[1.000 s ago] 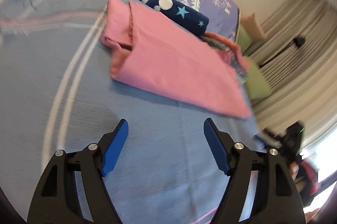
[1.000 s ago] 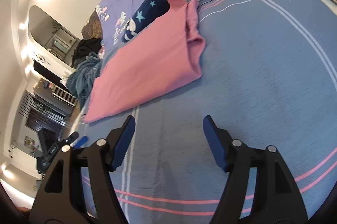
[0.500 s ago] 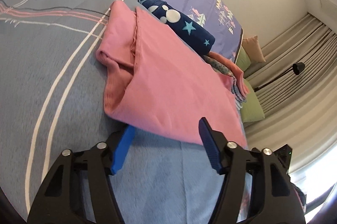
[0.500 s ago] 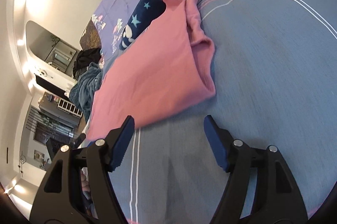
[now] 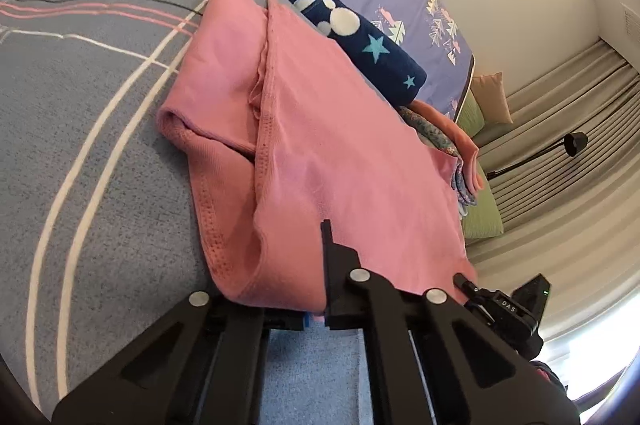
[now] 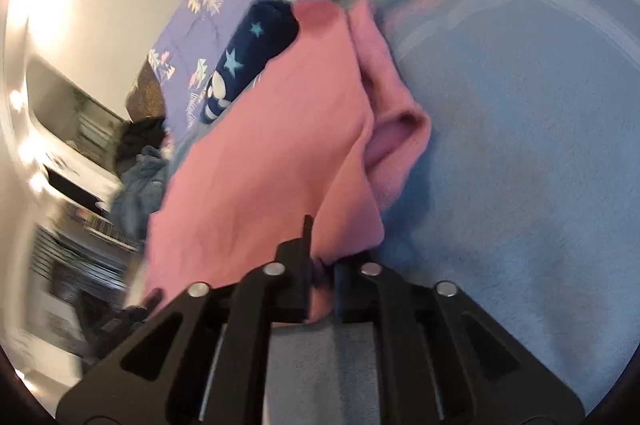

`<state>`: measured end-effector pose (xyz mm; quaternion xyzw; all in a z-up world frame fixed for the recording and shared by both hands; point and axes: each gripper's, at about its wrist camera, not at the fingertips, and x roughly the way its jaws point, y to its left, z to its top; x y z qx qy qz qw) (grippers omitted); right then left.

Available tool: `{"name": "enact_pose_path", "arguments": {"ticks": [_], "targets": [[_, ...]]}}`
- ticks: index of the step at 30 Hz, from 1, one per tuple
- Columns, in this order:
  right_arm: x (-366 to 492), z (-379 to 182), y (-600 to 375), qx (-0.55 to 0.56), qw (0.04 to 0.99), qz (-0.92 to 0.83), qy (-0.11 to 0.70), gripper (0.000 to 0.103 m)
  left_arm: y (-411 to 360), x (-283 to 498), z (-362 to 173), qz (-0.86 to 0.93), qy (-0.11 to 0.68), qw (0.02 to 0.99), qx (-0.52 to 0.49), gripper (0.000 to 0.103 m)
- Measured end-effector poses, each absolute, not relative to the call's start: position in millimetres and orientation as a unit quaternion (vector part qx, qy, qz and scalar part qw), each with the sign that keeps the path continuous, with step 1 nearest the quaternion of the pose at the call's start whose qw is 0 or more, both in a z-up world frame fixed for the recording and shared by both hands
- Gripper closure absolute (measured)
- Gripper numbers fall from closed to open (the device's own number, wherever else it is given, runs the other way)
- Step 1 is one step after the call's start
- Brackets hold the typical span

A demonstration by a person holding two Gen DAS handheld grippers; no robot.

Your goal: Fold small clothes

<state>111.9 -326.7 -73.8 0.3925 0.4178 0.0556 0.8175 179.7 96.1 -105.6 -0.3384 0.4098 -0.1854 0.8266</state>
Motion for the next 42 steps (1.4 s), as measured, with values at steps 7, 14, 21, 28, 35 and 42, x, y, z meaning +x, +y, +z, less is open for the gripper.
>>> {"name": "enact_pose_path", "arguments": {"ticks": [7,14,21,28,35,42], "targets": [[67,-26,-348,0.382,0.839,0.085,0.378,0.097,96,136,-63,-0.223,0.384,0.832,-0.333,0.1],[-31,-20,-363,0.355,0.833,0.074,0.419,0.097,72,33,-63,-0.245,0.444,0.821,-0.262,0.1],[-78,-48,-382,0.379,0.807,0.035,0.451,0.074,76,-8,-80,-0.212,0.462,0.831,-0.226,0.077],[-82,-15,-381,0.285,0.863,-0.022,0.417,0.057,105,-20,-54,-0.131,0.408,0.882,-0.198,0.06],[-85,-24,-382,0.302,0.858,-0.01,0.416,0.057,53,10,4,-0.177,0.338,0.919,-0.097,0.06],[-93,-40,-393,0.335,0.847,0.023,0.412,0.059,-87,85,6,-0.315,0.39,0.865,-0.035,0.06]]}}
